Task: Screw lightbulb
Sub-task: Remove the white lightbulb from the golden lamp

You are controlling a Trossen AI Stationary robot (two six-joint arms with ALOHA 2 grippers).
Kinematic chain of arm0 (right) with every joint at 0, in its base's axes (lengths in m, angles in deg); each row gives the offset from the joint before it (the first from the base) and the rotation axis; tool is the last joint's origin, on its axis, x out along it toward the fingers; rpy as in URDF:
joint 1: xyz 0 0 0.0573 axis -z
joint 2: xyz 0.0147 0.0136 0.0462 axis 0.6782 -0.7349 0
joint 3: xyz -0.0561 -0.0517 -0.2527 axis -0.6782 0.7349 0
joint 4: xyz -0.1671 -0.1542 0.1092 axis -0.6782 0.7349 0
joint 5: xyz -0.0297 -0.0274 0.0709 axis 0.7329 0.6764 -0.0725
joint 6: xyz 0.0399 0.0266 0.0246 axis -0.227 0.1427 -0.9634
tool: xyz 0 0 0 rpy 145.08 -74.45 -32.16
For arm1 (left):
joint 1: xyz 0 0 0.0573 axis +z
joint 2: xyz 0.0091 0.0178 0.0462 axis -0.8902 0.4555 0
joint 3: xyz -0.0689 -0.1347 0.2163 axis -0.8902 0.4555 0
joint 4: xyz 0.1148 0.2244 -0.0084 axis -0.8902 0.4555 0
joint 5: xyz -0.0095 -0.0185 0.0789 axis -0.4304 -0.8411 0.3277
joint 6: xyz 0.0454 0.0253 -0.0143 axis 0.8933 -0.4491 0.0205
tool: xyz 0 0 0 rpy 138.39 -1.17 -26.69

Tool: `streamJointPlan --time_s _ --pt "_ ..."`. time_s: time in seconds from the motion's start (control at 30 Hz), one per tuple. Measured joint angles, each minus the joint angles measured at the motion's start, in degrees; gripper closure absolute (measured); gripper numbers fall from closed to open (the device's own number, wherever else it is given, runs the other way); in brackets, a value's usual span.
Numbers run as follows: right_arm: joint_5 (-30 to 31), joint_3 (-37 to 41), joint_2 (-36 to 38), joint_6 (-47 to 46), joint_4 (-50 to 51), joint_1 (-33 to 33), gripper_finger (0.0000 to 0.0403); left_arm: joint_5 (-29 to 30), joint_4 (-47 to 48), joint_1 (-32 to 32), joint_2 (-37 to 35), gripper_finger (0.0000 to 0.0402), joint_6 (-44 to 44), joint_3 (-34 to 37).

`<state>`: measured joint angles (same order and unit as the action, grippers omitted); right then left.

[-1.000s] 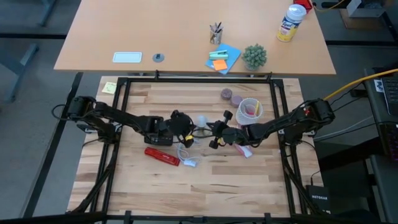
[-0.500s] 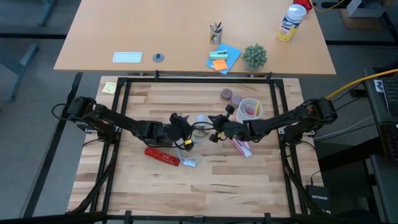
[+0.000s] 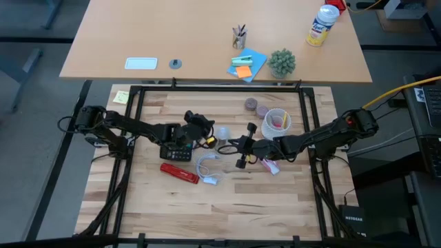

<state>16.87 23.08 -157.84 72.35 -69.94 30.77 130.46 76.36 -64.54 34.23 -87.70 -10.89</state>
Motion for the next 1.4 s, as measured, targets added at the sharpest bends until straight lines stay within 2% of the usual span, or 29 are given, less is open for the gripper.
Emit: streamJointPlan --time_s 0.27,0.7,0.87,1.07,1.27,1.4 --pt "0.0 0.0 0.0 0.2 1.3 0.0 0.0395 -6.8 0.8 3.4 0.0 0.0401 3.9 0.0" --pt "0.1 0.0 0.0 -1.7 2.8 0.0 0.0395 -7.4 1.1 3.8 0.0 0.0401 4.6 0.0" --pt "0.3 0.0 -0.7 -1.8 2.2 0.0 0.0395 -12.7 1.1 3.7 0.0 0.0401 4.1 0.0" --pt "0.7 0.0 -3.6 -1.8 1.2 0.3 0.0395 -13.6 1.2 3.3 0.0 0.0401 4.1 0.0" --pt "0.7 0.0 -5.5 -2.7 1.2 2.3 0.0395 -17.8 3.1 2.5 0.0 0.0401 3.5 0.0" --pt "0.6 0.0 -5.9 -2.8 0.9 4.3 0.0395 -17.7 3.9 1.4 0.0 0.0402 2.8 -0.1"
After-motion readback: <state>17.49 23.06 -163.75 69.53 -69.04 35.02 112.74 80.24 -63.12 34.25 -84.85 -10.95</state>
